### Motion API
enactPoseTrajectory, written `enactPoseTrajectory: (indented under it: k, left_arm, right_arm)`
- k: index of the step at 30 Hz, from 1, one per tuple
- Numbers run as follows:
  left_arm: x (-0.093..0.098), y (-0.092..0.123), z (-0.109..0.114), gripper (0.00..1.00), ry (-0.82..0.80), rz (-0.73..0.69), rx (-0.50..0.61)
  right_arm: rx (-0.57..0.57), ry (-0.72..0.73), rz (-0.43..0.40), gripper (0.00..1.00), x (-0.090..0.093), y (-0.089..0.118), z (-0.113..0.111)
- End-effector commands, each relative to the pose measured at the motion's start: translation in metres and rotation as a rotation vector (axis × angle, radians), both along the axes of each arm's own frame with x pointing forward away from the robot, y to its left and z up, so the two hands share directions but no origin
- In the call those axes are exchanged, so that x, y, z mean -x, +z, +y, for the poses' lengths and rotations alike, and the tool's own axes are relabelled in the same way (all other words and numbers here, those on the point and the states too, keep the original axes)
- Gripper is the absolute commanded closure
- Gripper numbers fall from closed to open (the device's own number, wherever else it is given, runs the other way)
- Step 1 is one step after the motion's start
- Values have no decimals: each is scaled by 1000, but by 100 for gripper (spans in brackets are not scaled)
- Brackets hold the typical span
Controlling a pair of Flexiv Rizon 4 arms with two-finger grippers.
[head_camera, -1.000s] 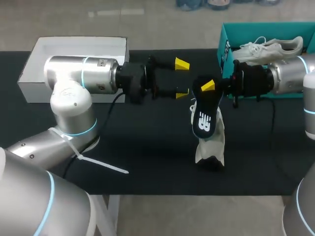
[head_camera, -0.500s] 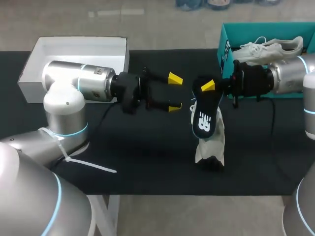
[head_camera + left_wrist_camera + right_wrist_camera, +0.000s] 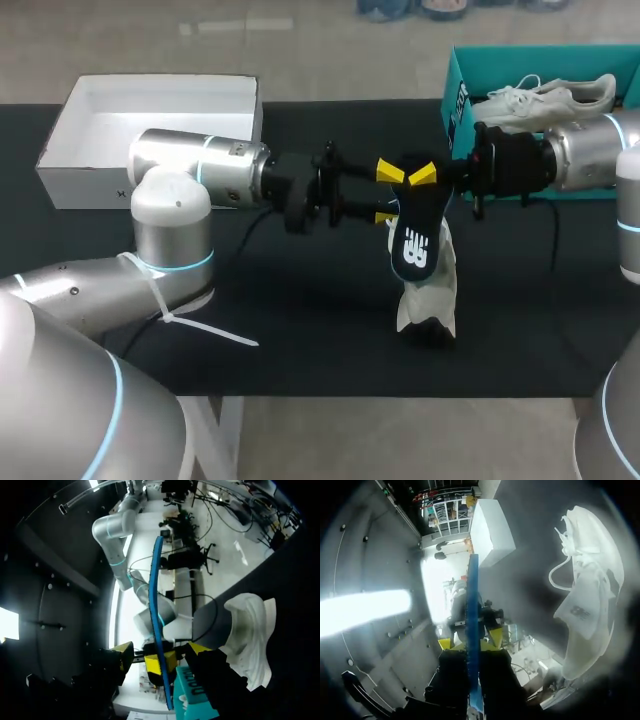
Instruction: Take the shoe out of the shoebox, open the shoe tongue, remove and reinsert the insole, then place the shoe into the shoebox
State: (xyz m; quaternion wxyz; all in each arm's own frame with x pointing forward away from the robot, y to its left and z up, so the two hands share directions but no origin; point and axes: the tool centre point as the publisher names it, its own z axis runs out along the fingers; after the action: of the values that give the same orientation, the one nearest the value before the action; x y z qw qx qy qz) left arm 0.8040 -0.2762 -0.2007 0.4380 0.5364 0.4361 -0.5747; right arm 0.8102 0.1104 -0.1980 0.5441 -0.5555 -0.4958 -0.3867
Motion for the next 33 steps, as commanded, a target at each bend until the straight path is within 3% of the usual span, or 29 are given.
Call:
enactPoseTrajectory:
  k: [1,22,31,33]
  left_arm:
    - [-1,-2,-5,45,3,-1,-1]
    - [12,-2,-6,65,40,0,-29]
    - [12,-9,-8,66,50,23,-51]
    - [12,-9,-11,73,50,25,-53]
  right_arm:
    - [3,0,1,100,0,0,0]
    - [3,0,1,100,0,0,0]
    - [3,0,1,100,0,0,0]
    - [3,0,1,100,0,0,0]
